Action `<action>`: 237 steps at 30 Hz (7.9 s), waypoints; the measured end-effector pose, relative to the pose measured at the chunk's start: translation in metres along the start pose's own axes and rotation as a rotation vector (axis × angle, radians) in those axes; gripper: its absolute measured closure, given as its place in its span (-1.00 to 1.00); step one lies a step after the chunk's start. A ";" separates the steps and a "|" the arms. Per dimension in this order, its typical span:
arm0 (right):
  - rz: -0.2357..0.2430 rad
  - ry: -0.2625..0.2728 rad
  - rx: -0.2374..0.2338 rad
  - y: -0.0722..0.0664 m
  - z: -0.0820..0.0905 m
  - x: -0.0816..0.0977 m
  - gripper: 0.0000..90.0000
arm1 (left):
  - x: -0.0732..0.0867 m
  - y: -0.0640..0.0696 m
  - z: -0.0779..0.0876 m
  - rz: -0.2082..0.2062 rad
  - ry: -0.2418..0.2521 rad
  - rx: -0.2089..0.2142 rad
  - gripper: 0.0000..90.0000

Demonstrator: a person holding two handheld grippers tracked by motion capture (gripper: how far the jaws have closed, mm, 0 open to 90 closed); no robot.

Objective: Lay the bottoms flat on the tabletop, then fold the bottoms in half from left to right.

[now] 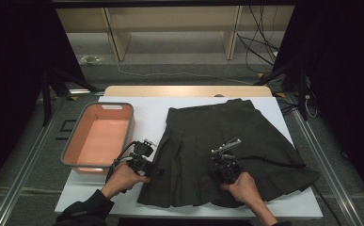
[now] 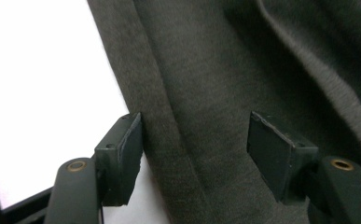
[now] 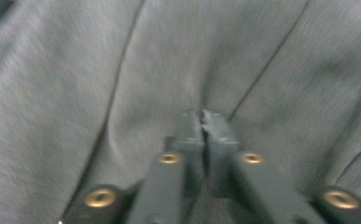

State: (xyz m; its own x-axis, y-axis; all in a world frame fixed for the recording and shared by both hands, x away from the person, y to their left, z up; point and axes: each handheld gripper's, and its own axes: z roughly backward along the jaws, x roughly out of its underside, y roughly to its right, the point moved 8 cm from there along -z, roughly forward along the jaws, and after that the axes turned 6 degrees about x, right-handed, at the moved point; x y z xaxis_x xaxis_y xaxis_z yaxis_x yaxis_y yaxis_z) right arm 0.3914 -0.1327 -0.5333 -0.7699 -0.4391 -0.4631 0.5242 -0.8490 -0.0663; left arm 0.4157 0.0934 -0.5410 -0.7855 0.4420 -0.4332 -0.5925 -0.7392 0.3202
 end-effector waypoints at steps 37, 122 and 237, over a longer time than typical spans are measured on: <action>0.088 -0.061 0.011 -0.011 0.016 0.029 0.92 | 0.011 0.008 0.013 -0.049 -0.005 0.065 0.35; 0.012 0.206 0.040 0.011 0.006 -0.100 -0.52 | 0.028 0.036 0.011 -0.063 -0.004 0.149 0.72; 0.043 0.138 0.027 -0.019 -0.007 -0.161 -0.33 | -0.044 0.134 0.038 -0.250 0.261 0.235 0.90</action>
State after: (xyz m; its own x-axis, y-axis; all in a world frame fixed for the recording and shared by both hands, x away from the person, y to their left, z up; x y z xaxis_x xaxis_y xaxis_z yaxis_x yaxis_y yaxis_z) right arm 0.5078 -0.0438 -0.4637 -0.6886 -0.4325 -0.5820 0.5445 -0.8385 -0.0211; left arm 0.3641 -0.0060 -0.4466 -0.5592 0.4267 -0.7108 -0.8069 -0.4770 0.3485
